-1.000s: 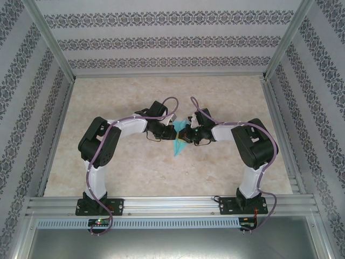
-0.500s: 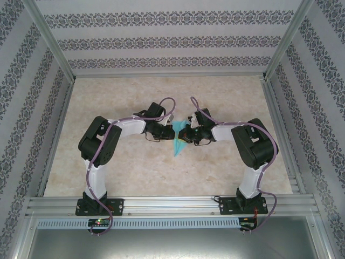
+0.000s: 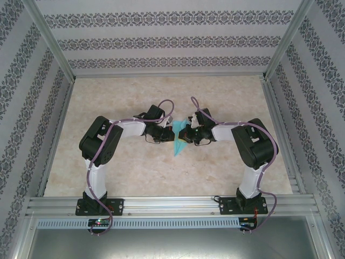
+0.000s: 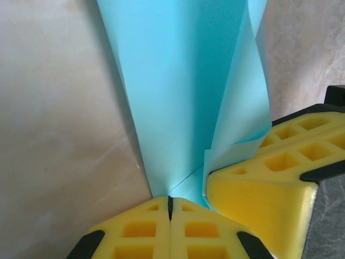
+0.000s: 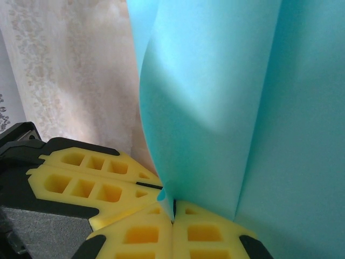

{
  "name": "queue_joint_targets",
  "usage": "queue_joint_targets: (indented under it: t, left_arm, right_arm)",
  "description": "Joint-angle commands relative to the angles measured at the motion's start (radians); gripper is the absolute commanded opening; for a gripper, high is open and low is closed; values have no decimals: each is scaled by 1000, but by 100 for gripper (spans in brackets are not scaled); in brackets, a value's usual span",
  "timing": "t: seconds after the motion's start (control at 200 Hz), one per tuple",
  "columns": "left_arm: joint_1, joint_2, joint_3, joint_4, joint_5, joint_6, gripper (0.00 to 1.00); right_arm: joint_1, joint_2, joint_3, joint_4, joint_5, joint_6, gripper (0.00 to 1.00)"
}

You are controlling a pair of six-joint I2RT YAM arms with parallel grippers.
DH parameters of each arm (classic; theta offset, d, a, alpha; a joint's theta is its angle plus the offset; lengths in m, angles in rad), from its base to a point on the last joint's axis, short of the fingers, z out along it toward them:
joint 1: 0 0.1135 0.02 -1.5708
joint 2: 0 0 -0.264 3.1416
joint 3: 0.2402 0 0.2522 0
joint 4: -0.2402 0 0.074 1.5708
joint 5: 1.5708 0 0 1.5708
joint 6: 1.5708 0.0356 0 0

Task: Fold a paper plane with a square sheet of paper (pick it up from the middle)
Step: Fourth fold the wing at the center of the table.

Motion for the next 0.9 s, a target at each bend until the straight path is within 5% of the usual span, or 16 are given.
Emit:
queue_joint_targets:
  t: [0.0, 0.894]
  left_arm:
    - [11, 34, -2, 4, -7, 3, 4]
    - [23, 53, -13, -15, -36, 46, 0]
  right_arm:
    - [-5, -14, 8, -24, 1, -10, 2]
    - [25, 2, 53, -50, 7, -1, 2]
